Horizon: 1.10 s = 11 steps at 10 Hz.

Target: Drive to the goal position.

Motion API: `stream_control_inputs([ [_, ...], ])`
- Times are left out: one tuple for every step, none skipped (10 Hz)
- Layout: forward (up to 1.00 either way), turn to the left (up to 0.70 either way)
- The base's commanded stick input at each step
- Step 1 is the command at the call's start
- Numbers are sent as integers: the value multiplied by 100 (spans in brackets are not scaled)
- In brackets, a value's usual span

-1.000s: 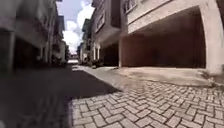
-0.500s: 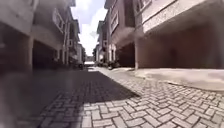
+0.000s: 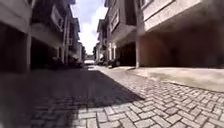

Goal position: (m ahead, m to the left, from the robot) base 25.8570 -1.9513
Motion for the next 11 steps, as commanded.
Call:
stream_control_inputs([
  [50,0],
  [50,0],
  [50,0],
  [50,0],
  [50,0],
  [50,0],
  [50,0],
  [50,0],
  [50,0],
  [50,0],
  [50,0],
])
